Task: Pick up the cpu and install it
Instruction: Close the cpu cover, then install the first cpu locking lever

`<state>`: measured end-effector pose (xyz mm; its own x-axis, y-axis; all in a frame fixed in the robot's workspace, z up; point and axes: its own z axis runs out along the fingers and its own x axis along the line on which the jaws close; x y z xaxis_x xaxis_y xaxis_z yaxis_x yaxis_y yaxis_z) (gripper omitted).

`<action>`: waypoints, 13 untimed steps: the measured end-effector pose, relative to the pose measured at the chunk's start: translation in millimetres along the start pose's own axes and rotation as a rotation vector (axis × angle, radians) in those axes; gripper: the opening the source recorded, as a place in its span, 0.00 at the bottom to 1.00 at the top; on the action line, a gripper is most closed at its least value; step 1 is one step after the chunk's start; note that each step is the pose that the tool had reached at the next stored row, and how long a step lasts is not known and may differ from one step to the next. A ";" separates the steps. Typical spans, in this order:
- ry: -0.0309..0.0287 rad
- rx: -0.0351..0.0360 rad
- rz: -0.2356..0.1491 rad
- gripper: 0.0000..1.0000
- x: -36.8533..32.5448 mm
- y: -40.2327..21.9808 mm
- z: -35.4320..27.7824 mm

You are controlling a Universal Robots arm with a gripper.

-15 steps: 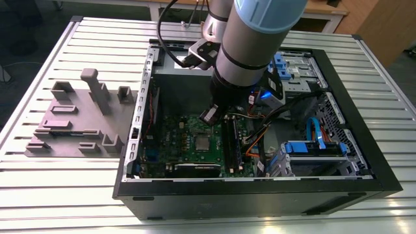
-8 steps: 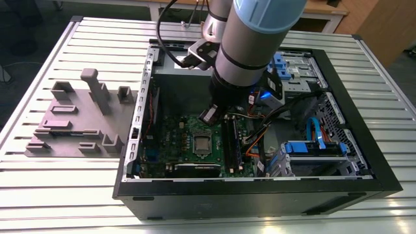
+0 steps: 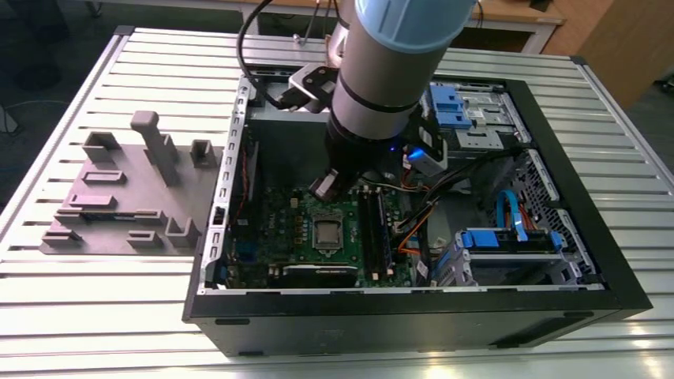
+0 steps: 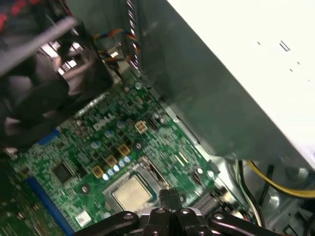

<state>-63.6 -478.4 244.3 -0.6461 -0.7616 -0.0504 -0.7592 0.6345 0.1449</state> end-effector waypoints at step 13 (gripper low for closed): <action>0.0000 0.0000 0.000 0.10 4.7 5.6 0.6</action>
<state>-70.9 -478.3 244.2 -0.6461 -0.7616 -0.0503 -0.7592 0.6345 0.1450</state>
